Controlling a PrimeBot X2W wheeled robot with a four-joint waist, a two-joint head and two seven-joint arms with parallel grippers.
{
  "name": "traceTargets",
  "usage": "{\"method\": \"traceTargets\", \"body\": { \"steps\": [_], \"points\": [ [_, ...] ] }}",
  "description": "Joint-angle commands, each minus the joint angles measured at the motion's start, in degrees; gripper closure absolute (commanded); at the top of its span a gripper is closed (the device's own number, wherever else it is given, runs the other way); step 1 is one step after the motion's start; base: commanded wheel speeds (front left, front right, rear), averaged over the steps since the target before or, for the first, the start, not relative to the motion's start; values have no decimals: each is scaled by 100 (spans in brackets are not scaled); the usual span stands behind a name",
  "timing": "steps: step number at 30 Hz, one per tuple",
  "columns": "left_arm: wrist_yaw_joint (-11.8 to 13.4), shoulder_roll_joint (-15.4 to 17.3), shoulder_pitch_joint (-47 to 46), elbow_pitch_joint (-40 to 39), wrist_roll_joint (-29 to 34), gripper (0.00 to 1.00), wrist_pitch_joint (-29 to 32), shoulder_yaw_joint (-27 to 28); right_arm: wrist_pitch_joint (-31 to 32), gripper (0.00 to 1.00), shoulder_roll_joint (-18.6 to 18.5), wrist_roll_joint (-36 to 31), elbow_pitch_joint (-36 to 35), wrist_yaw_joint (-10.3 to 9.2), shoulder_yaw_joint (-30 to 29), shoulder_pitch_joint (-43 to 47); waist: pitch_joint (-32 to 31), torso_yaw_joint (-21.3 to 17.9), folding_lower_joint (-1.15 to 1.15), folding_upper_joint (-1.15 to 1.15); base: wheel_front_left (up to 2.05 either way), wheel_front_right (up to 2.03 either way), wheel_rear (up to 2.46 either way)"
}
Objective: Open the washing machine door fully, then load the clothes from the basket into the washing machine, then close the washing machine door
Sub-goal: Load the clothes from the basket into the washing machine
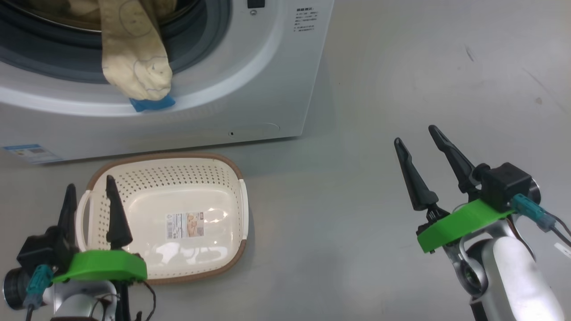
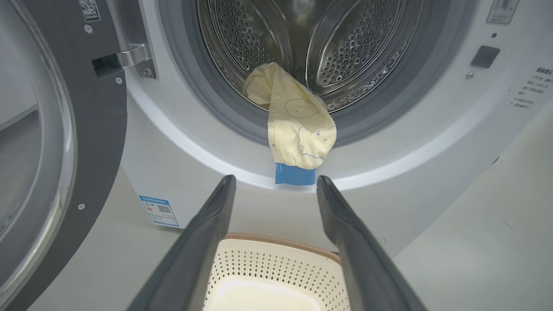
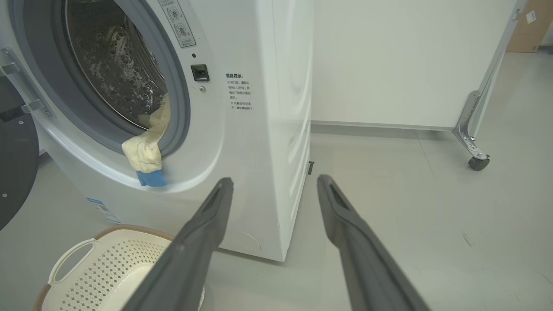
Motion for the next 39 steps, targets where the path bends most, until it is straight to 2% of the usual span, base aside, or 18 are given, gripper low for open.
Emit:
{"method": "traceTargets", "body": {
  "steps": [1, 6, 26, 32, 39],
  "points": [
    [73, 75, -41, -215, 28, 0, -26, 203, 31, 0, -52, -34, -203, -16, 81, 1, -92, 56, 1, -1, 0, 0, 0],
    [163, 53, 128, -294, 27, 0, 20, 167, 113, 0, -52, -43, -244, -16, 86, 86, -252, 76, 1, -1, 0, 0, 0],
    [182, 155, -9, -137, 37, 0, 201, 58, 178, 0, -52, 11, -401, -16, 105, 178, -247, 22, 1, -1, 0, 0, 0],
    [79, 229, -299, 78, 18, 0, 398, -14, 134, 0, -52, 79, -411, -16, 175, 124, -80, -45, 1, -1, 0, 0, 0],
    [-221, 311, -954, 575, -139, 0, 586, -16, 17, 0, -52, 195, -368, -16, 314, -54, 290, -244, 1, -1, 0, 0, 0]
  ]
}}
